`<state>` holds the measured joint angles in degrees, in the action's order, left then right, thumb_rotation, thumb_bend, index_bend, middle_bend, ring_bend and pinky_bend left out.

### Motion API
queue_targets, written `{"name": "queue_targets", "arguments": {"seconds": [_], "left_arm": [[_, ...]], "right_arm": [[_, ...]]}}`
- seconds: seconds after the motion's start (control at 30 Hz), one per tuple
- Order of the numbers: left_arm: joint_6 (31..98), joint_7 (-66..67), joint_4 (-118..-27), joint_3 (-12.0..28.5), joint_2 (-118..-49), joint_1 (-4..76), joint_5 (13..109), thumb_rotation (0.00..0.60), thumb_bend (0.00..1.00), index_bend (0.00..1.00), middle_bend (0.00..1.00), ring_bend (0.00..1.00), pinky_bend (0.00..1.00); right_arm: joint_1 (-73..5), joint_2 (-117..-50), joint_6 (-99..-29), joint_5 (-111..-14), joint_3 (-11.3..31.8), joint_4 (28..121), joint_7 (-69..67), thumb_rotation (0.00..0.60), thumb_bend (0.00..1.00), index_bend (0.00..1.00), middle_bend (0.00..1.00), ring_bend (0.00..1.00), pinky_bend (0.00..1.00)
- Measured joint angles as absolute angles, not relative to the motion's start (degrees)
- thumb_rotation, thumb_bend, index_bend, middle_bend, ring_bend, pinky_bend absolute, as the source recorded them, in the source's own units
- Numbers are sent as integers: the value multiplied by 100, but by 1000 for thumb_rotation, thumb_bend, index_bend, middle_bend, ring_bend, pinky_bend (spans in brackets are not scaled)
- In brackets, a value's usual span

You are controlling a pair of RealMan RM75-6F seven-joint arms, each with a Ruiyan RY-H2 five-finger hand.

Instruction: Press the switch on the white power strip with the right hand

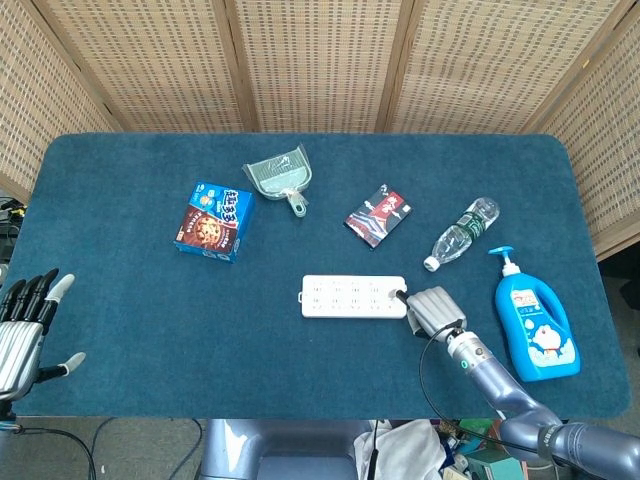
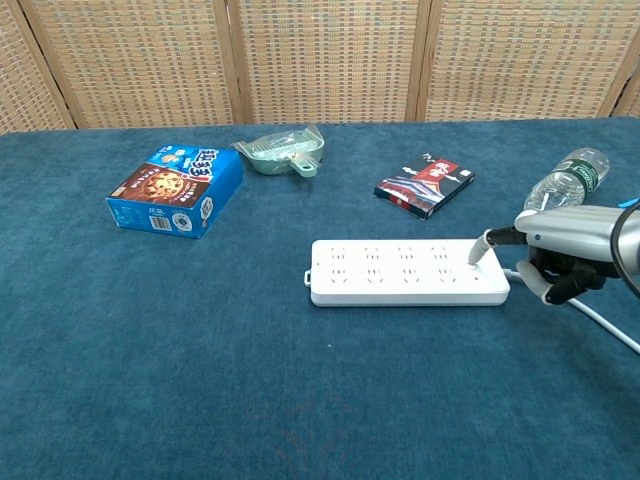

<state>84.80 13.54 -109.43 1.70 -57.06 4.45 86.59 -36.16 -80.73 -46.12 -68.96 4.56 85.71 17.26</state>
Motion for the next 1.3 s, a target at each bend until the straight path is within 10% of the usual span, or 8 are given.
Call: {"name": "queue_targets", "arguments": {"seconds": [0.6,1.0,1.1,1.17,1.3], "left_arm": [[8527,1323,-10936,151,-5699,433,8684,600,0,0,0,0,0],[8565,1239,-10936,114,-5658,411,8777,600,0,0,0,0,0],[8596,1171,-10935,87,-5630,394,8848,600,0,0,0,0,0],[8617,1134,-10930,74,-5617,382,8883,600,0,0,0,0,0],[8662,1057,-10916,34,-5589,354,8984,600,0,0,0,0,0]], "right_arm": [[-3676,-8118,-4801,-6721,364,8657,2011,600,807,242,935,977,1000],[-3387,-7850,-6578,-8371,683,8864,484,600,766,242,888,939,991],[-3111,-7660,-7535,-8908,676,8889,15,600,459,233,693,658,676],[-2840,-7517,-8156,-9251,621,8879,-290,600,127,155,380,265,278],[-2148,-7238,-8827,-9567,323,8820,-335,600,0,2,4,0,0]]}}
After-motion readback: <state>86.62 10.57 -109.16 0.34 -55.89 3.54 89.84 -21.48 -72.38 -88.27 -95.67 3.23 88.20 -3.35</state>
